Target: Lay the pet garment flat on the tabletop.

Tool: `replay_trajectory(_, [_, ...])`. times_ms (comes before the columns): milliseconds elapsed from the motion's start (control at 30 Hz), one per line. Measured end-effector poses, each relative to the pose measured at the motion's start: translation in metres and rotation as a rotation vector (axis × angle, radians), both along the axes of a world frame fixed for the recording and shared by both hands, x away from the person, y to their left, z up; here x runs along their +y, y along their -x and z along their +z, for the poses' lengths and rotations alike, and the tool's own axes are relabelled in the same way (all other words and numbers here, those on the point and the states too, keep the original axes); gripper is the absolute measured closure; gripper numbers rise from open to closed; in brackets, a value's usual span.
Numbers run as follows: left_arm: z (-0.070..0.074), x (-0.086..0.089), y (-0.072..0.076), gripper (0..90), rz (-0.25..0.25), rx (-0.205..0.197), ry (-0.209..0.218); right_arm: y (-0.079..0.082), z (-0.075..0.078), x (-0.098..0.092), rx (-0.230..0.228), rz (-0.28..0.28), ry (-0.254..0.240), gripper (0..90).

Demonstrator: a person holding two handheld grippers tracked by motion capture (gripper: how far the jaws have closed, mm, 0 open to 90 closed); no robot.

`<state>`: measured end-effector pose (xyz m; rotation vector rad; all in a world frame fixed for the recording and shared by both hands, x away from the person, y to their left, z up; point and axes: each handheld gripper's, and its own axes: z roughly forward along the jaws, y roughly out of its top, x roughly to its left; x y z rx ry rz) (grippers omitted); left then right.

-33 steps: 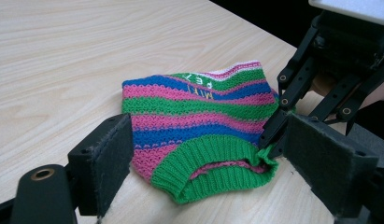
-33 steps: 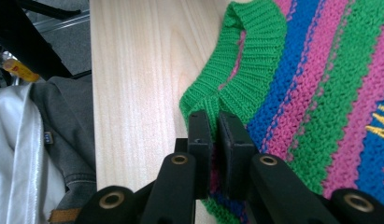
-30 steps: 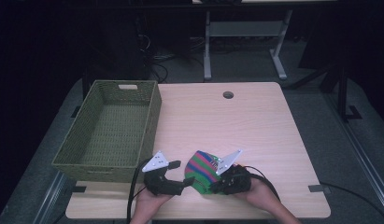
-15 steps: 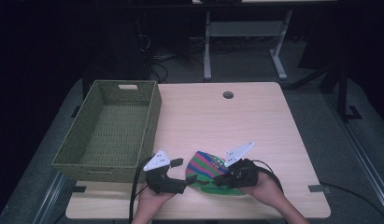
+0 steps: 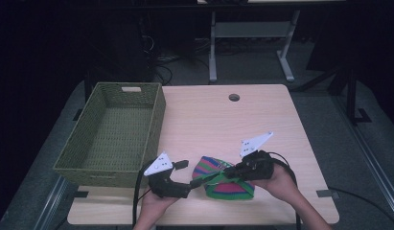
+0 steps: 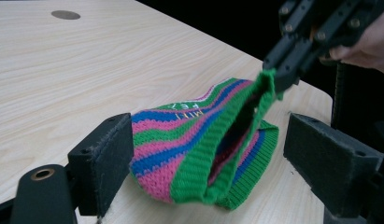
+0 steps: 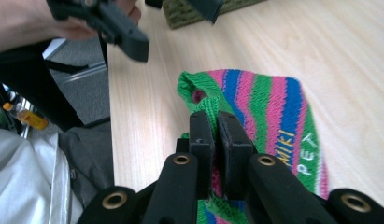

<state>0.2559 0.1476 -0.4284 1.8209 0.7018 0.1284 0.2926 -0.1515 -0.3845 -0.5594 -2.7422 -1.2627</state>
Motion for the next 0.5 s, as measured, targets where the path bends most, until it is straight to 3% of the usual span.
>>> replay_trajectory(367, [-0.002, -0.004, -0.002, 15.6, -0.035, -0.009, -0.004, -0.012, 0.019, -0.010, -0.033, -0.011, -0.023, 84.9])
replay_trajectory(500, [-0.004, -0.003, -0.005, 15.6, -0.045, -0.010, -0.010, -0.016, 0.024, -0.016, -0.025, -0.017, -0.043, 84.9])
